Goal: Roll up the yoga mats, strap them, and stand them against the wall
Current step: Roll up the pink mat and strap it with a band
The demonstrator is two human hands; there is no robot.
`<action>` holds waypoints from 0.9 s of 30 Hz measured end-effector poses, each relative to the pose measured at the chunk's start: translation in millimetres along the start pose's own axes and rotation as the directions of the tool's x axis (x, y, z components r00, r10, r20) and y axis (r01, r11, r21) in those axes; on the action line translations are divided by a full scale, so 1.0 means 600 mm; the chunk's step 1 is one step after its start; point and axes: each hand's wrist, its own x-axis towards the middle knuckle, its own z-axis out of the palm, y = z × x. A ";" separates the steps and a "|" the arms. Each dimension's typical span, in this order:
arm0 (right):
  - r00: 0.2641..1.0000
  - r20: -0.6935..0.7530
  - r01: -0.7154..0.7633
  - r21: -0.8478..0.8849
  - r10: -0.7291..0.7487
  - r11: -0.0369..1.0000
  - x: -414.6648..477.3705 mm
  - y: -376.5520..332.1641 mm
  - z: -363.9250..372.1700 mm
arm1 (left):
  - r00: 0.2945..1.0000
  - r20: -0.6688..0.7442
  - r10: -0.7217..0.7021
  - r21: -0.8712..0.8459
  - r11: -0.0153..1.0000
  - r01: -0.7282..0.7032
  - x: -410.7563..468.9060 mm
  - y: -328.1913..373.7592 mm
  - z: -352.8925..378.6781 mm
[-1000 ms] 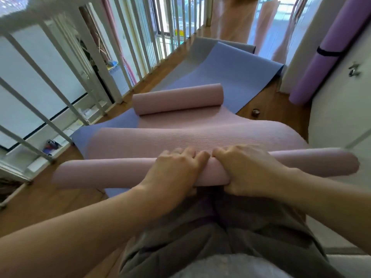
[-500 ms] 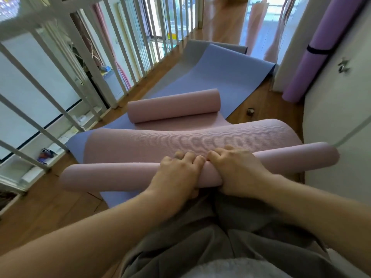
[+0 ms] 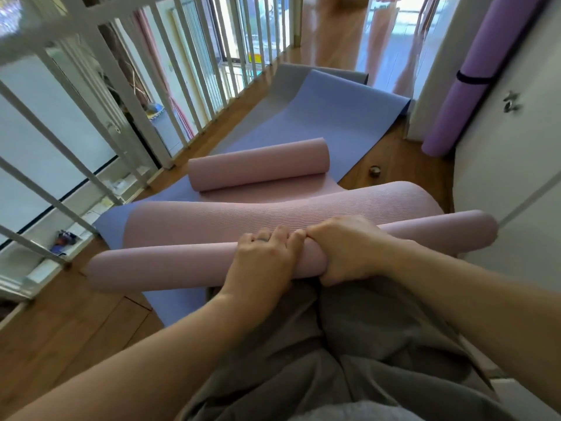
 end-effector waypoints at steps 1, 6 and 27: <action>0.998 -0.052 -0.021 -0.018 0.020 1.000 -0.004 -0.001 0.008 | 0.999 0.039 0.002 -0.013 1.000 -0.001 0.004 -0.004 0.000; 0.903 -0.428 -0.080 -0.205 -0.016 0.976 -0.024 0.001 0.071 | 0.973 0.229 -0.008 -0.161 0.986 0.046 0.043 -0.024 -0.008; 0.997 0.075 0.005 -0.028 -0.003 1.000 -0.070 -0.044 0.001 | 0.967 0.246 0.070 -0.114 0.993 -0.043 -0.039 0.024 -0.038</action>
